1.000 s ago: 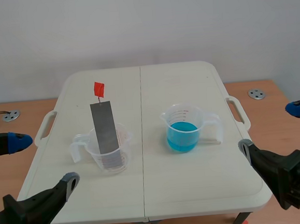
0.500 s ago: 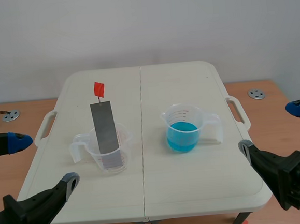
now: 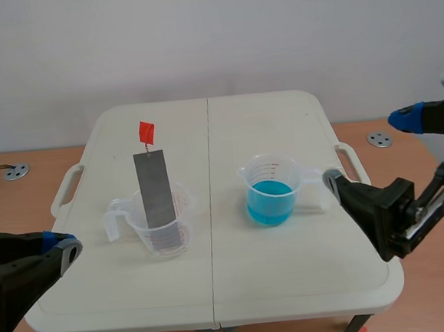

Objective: Hold the metal plate by the orange handle, dip it into the blue solution, take it out and point at it, then put the plate back in the beaker on the left.
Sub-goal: 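Lift the metal plate out of the left beaker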

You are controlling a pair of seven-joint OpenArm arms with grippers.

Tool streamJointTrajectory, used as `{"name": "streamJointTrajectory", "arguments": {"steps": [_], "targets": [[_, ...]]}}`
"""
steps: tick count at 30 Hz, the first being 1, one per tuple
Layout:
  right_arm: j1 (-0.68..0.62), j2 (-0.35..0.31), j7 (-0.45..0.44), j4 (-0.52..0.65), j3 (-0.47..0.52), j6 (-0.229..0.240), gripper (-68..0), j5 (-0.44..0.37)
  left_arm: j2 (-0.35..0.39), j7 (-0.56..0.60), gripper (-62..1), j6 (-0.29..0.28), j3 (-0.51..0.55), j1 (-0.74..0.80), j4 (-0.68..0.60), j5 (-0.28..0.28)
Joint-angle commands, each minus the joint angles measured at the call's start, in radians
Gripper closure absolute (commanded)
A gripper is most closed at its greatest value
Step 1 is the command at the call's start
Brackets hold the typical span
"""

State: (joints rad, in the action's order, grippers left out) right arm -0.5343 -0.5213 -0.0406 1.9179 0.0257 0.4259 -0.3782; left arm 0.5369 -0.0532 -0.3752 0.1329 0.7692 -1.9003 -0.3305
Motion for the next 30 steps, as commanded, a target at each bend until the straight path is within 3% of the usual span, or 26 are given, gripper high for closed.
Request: {"name": "streamJointTrajectory", "arguments": {"steps": [1, 11, 23, 30], "targets": [[0.045, 0.018, 0.007, 0.008, -0.009, -0.007, -65.5, 0.013, -0.005, 0.027, -1.5, -0.002, 0.031, 0.054, -0.010, -0.009], [0.269, 0.125, 0.140, -0.069, -0.154, -0.006, -65.5, 0.096, -0.030, 0.130, -1.5, -0.002, 0.171, 0.294, -0.010, -0.008], [0.525, 0.261, 0.147, -0.325, -0.314, 0.023, -65.4, 0.163, -0.063, 0.166, -1.5, -0.002, 0.223, 0.428, -0.010, 0.013], [0.677, 0.347, 0.147, -0.508, -0.393, 0.074, -65.4, 0.178, -0.063, 0.167, -1.5, -0.002, 0.223, 0.427, -0.010, 0.013]]}}
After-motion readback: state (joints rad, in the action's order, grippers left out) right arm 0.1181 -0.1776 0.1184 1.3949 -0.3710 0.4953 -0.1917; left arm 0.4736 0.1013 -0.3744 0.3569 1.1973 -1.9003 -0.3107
